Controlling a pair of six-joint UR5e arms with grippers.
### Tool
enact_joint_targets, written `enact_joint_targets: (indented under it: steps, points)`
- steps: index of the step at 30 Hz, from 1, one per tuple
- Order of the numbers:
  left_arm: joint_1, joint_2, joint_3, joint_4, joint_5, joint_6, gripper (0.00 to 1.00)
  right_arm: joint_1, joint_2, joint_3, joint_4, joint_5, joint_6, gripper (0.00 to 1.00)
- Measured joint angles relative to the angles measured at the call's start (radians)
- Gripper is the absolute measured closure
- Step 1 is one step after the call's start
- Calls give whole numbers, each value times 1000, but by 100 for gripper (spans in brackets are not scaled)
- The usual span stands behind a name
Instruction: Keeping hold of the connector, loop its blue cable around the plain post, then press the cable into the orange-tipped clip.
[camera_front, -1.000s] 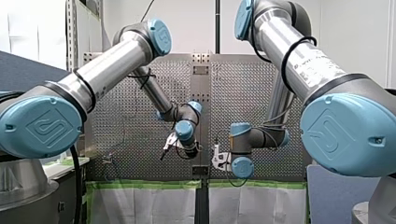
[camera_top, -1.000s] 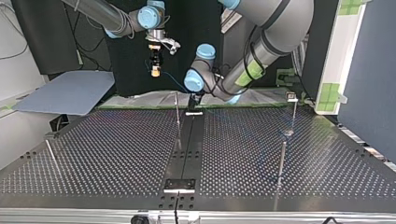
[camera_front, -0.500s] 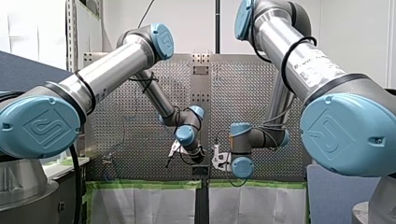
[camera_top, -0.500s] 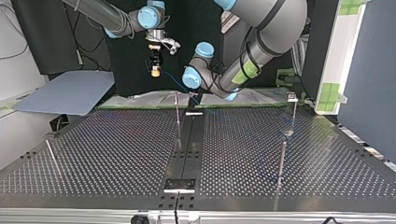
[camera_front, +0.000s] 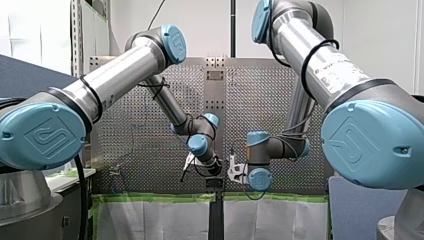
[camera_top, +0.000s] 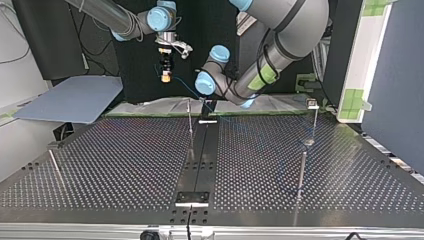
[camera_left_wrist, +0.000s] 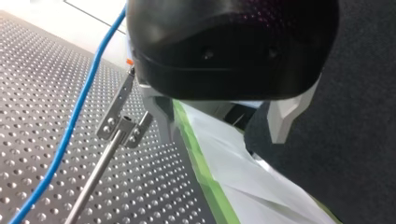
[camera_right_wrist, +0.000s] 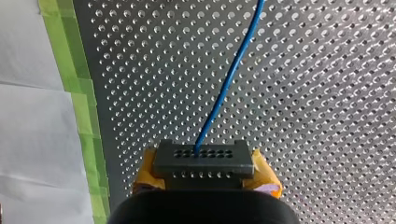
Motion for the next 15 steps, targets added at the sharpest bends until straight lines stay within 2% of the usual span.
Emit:
enact_joint_targets:
  steps: [5, 10, 15]
  points:
    - [10, 10, 0, -15, 11, -7, 0, -7, 0, 0, 6, 3, -10, 100]
    - [19, 43, -15, -45, -27, -15, 0, -12, 0, -1, 7, 5, -12, 100]
    - [22, 88, -53, -18, -67, -43, 0, -18, 0, -1, 6, 5, -12, 100]
